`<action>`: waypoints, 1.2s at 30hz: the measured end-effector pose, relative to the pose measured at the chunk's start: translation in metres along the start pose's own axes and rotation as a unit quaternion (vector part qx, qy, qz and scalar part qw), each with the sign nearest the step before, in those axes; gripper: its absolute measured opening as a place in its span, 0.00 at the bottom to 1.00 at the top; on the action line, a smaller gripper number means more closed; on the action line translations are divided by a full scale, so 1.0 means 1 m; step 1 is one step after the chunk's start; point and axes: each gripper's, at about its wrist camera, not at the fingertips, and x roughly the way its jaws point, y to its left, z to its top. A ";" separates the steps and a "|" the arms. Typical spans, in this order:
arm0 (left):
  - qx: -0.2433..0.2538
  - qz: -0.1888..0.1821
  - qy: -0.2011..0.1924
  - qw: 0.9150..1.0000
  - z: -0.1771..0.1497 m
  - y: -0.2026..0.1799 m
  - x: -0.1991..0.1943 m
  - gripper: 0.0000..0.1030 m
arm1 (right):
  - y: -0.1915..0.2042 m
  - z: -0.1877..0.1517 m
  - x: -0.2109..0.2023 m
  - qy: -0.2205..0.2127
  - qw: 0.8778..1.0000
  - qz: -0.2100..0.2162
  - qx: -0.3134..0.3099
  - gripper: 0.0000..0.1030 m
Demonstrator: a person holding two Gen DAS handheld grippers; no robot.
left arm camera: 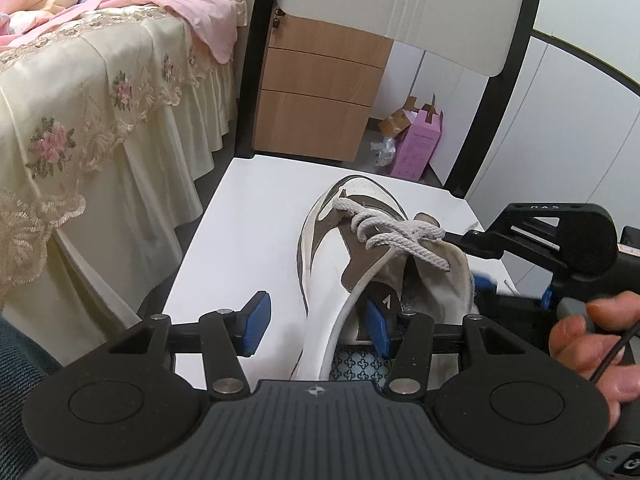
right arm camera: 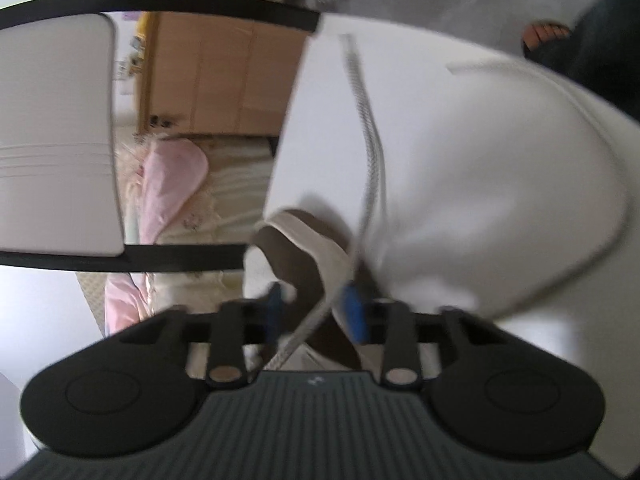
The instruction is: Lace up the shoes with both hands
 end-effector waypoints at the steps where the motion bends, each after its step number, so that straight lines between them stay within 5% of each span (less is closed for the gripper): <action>1: -0.002 0.000 0.000 1.000 0.000 0.001 0.000 0.54 | 0.002 0.000 0.001 -0.007 1.000 0.013 -0.009 0.12; 12: -0.010 -0.009 -0.030 0.999 0.004 0.002 -0.007 0.54 | 0.045 -0.008 -0.014 -0.046 0.979 0.162 -0.117 0.09; 21: -0.001 -0.003 -0.038 0.999 0.005 -0.001 -0.009 0.56 | 0.069 -0.001 -0.028 -0.044 0.952 0.269 -0.137 0.09; 28: -0.002 -0.005 -0.037 0.999 0.005 0.001 -0.010 0.57 | 0.099 0.002 -0.041 -0.056 0.940 0.293 -0.168 0.03; 36: -0.002 -0.006 -0.032 0.999 0.004 0.001 -0.009 0.57 | 0.127 -0.002 -0.047 -0.072 0.934 0.274 -0.217 0.03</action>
